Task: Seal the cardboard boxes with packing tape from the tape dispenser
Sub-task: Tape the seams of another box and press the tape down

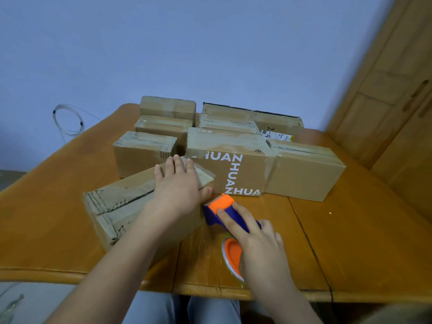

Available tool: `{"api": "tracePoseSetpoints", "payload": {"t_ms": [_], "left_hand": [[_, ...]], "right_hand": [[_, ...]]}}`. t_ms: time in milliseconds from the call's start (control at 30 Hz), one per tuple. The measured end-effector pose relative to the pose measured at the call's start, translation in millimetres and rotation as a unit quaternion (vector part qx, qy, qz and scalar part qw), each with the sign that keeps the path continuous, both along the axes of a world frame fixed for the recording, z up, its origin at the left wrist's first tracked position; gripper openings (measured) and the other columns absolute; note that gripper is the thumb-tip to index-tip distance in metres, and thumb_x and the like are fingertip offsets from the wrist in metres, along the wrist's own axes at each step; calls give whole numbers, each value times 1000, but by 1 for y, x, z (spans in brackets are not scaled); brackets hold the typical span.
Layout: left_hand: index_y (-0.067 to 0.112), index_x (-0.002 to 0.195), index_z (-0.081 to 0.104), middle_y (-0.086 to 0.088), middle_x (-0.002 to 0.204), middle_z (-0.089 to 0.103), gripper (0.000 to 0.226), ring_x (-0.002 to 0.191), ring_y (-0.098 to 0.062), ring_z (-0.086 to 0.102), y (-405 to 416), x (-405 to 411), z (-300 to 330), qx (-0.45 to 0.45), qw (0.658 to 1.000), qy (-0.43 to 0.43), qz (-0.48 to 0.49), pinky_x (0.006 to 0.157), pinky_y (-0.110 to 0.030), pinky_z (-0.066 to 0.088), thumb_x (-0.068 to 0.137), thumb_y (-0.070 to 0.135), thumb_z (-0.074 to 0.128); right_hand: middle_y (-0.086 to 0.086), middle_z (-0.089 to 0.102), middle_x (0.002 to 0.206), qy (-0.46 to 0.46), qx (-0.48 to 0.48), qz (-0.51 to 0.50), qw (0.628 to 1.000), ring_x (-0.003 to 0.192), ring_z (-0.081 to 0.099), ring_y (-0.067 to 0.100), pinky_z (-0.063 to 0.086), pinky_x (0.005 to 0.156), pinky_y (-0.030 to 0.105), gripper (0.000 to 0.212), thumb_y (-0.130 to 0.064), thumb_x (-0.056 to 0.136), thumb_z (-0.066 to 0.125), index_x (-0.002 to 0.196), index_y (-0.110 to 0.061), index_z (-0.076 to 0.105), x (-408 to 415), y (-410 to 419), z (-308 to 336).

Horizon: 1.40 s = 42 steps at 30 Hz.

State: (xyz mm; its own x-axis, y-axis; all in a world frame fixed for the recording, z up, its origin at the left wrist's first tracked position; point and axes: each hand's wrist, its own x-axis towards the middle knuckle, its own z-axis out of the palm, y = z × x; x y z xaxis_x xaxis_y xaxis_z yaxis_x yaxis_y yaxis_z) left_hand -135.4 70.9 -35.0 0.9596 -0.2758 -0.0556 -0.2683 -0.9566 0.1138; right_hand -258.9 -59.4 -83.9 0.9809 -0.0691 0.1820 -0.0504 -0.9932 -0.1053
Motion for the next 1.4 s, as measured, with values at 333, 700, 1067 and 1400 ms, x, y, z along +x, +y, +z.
{"api": "tracePoseSetpoints", "payload": {"t_ms": [333,700,1067,1400], "left_hand": [[9,153,0,-21,159,0,96,148,-33,-1,-3,0,-5,7,999,-48,4,119,-47,4,89,67,41],[9,154,-1,-22,159,0,88,147,-34,-1,-5,2,-6,12,999,-52,8,119,-45,4,94,60,39],[9,154,0,-21,159,0,88,147,-34,-1,-1,-1,-6,-18,998,-52,-3,119,-45,3,94,60,39],[14,154,-2,-16,160,-3,88,148,-29,-3,13,0,-5,-10,997,-44,-64,119,-42,2,92,63,38]], "right_hand": [[-15,5,156,46,-44,57,996,124,32,28,35,97,37,81,-2,94,40,145,-54,4,17,-11,34],[0,40,137,104,-219,100,965,112,40,35,29,75,40,59,-7,98,42,142,-45,32,46,6,80],[5,48,126,176,-269,86,943,113,42,35,34,86,44,38,-15,97,49,130,-36,53,52,3,65],[-7,61,115,216,243,39,945,101,57,14,46,83,25,75,11,72,52,122,-44,53,70,-121,41]]}}
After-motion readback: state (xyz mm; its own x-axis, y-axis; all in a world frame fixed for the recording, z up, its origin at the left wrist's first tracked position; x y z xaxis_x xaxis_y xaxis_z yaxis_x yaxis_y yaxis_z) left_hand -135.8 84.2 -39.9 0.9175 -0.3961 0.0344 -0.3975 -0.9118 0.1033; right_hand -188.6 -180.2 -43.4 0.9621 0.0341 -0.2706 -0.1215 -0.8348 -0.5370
